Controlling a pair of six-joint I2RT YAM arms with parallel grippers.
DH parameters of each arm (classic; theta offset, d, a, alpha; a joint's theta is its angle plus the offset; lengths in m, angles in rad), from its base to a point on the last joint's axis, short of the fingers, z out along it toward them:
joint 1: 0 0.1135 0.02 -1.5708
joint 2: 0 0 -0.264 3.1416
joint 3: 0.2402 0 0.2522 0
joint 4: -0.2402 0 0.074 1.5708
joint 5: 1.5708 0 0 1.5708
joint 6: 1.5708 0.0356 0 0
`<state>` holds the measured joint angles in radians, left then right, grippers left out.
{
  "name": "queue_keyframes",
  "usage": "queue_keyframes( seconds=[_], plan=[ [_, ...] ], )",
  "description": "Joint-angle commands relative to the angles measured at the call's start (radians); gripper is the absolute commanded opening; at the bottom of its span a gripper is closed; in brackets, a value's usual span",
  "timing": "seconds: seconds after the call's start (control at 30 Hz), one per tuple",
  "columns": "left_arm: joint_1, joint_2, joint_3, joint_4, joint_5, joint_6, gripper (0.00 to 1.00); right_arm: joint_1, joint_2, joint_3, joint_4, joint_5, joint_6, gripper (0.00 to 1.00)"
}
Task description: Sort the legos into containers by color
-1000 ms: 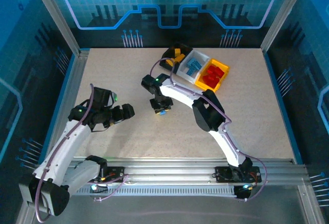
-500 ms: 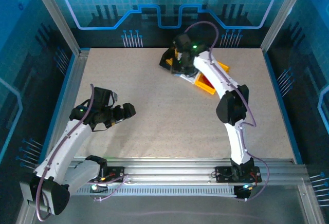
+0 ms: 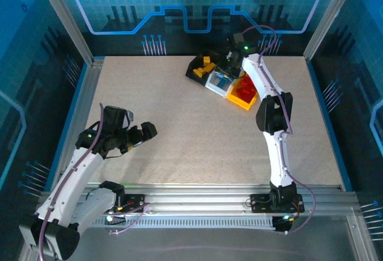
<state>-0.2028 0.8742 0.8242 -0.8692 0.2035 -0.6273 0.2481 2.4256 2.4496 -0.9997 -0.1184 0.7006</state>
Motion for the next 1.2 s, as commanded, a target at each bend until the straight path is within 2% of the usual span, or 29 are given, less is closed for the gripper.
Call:
queue_keyframes(
  seconds=[0.0, 0.4, 0.63, 0.77, 0.97, 1.17],
  plan=[
    [0.01, -0.026, -0.028, -0.037, 0.027, -0.042, 0.99, -0.031, 0.032, 0.066, 0.04, -0.052, 0.046, 0.31],
    [0.009, -0.031, -0.061, -0.006, 0.026, -0.096, 0.99, -0.101, 0.127, 0.114, 0.106, -0.125, 0.142, 0.35],
    [0.01, 0.036, -0.031, 0.034, 0.035, -0.103, 0.99, -0.123, 0.13, 0.11, 0.107, -0.146, 0.137, 0.55],
    [0.01, 0.061, -0.024, 0.064, 0.03, -0.101, 0.99, -0.124, 0.096, 0.079, 0.1, -0.155, 0.113, 0.61],
    [0.01, 0.115, -0.022, 0.159, 0.031, -0.113, 0.99, -0.124, -0.017, -0.059, 0.133, -0.197, 0.072, 0.63],
    [0.01, 0.184, -0.014, 0.249, 0.027, -0.135, 0.99, -0.119, -0.206, -0.31, 0.266, -0.354, -0.065, 0.65]
  ],
)
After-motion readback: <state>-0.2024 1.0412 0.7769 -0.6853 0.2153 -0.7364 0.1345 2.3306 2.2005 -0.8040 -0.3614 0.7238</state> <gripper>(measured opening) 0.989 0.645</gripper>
